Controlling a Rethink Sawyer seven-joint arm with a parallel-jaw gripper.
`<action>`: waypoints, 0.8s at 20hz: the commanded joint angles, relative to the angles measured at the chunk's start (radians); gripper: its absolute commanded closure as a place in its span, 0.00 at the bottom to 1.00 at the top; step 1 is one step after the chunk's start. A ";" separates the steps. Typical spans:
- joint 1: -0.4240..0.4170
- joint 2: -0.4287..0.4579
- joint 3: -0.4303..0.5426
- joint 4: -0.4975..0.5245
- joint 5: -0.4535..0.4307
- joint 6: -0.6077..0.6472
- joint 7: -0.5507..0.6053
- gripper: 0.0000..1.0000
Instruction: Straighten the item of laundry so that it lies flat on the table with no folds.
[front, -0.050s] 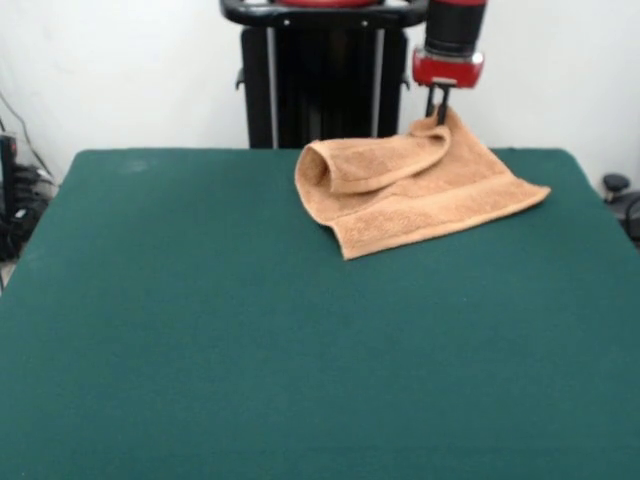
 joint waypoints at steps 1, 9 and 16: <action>0.007 0.087 0.019 -0.011 -0.022 -0.089 0.308 1.00; 0.011 0.074 -0.012 -0.030 -0.024 -0.118 0.269 1.00; 0.025 0.048 -0.004 -0.027 0.006 -0.105 0.258 1.00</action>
